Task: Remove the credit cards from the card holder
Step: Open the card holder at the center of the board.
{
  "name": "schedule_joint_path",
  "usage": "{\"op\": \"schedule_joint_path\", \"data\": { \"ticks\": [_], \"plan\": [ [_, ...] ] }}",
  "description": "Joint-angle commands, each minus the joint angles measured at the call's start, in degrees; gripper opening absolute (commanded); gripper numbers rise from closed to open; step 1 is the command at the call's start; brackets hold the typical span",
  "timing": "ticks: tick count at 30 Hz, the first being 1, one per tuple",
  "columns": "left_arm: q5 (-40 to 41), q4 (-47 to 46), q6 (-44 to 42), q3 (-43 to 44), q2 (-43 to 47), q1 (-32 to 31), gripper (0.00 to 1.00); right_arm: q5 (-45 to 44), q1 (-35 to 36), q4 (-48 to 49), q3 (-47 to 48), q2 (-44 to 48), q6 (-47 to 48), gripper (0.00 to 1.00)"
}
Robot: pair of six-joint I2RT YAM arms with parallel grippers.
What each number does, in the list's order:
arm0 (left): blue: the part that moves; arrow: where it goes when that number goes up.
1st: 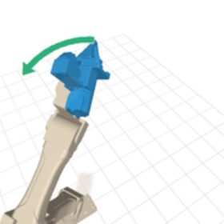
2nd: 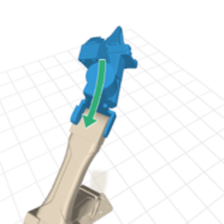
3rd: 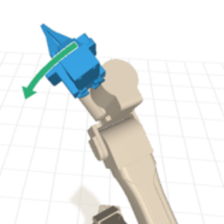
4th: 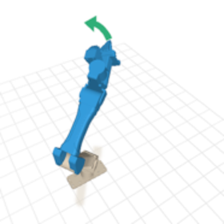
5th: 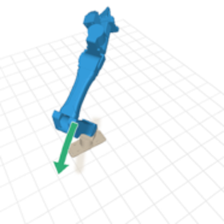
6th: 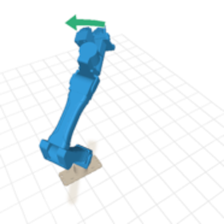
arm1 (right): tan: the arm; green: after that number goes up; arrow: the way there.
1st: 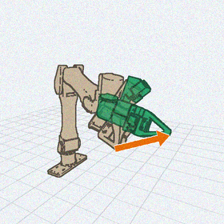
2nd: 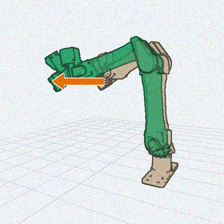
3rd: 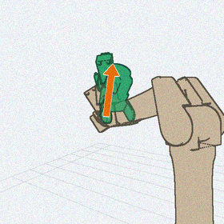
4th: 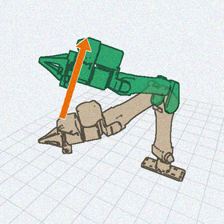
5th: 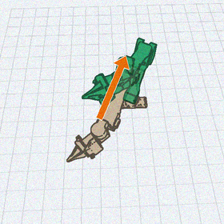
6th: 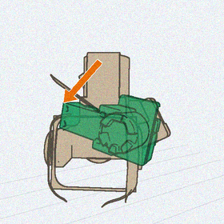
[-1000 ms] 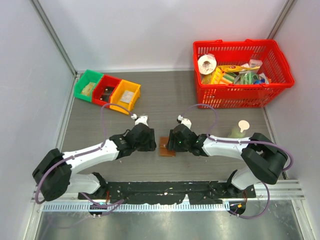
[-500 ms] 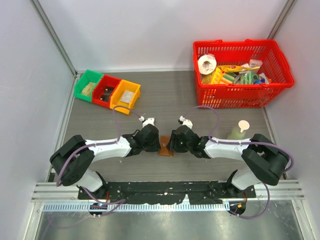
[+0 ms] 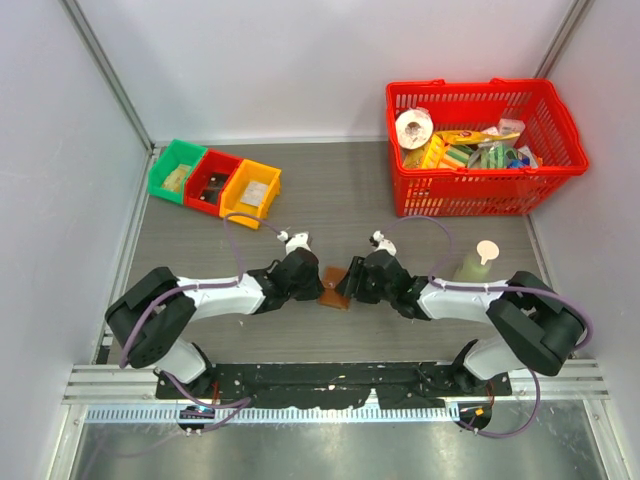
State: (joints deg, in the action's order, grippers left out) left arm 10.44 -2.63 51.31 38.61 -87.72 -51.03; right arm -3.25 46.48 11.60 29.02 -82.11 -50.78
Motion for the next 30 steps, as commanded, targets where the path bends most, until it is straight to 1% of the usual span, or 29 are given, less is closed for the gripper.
{"op": "schedule_joint_path", "data": {
  "ticks": [1,5,9,11,13,14,15,16,17,18,22,24,25,26,27,30],
  "plan": [
    [-1.5,-3.3,1.7,-1.2,-1.8,-0.7,0.12,2.2,-0.8,-1.8,-2.6,-3.0,-0.5,0.53],
    [-1.6,-3.5,2.0,-1.3,-1.9,-0.7,0.11,2.4,-0.8,0.1,-3.2,-4.3,-0.5,0.48],
    [-1.6,-3.7,1.9,-1.3,-2.0,-0.7,0.11,5.3,-0.8,2.0,-3.6,-4.0,0.0,0.37],
    [-1.8,-4.0,1.9,-1.2,-2.3,-0.7,0.11,6.2,-0.9,2.9,-3.7,-3.8,0.5,0.31],
    [-2.1,-4.3,1.4,-1.1,-2.4,-0.7,0.12,7.0,-0.8,3.7,-3.7,-3.3,1.1,0.20],
    [-2.1,-4.4,1.4,-1.2,-2.1,-0.7,0.14,7.4,-0.7,4.0,-3.7,-2.8,1.6,0.17],
    [-2.0,-4.5,1.4,-1.3,-1.8,-0.7,0.15,7.6,-0.7,4.0,-3.7,-1.9,1.8,0.11],
    [-1.9,-4.4,1.3,-1.3,-1.1,-0.7,0.18,7.7,-0.7,3.9,-3.6,-1.5,2.3,0.08],
    [-1.6,-4.0,1.2,-1.2,-0.3,-0.7,0.21,7.6,-0.7,3.6,-3.7,-0.3,2.4,0.04],
    [-1.1,-3.3,0.9,-0.9,0.5,-0.7,0.23,7.6,-0.7,3.5,-3.8,0.3,2.5,0.02],
    [1.7,1.6,-1.3,1.2,4.7,-1.6,0.34,5.6,-0.5,2.2,-4.1,4.6,2.1,0.01],
    [3.9,4.7,-2.1,2.5,6.5,-3.0,0.43,3.4,0.0,0.3,-3.8,6.7,2.0,0.01],
    [5.0,5.6,-2.5,3.2,7.4,-3.6,0.46,3.4,0.4,-1.0,-3.7,7.9,2.1,0.01],
    [5.8,6.7,-2.8,3.9,7.8,-4.2,0.50,0.6,0.5,-1.5,-3.6,8.4,2.3,0.01],
    [6.5,7.5,-3.0,4.5,7.9,-4.5,0.53,0.3,0.7,-1.7,-3.6,9.1,2.3,0.01],
    [7.1,9.4,-3.8,6.4,7.1,-5.0,0.57,-1.1,1.2,-2.7,-3.6,9.9,2.2,0.01]
  ]
}}
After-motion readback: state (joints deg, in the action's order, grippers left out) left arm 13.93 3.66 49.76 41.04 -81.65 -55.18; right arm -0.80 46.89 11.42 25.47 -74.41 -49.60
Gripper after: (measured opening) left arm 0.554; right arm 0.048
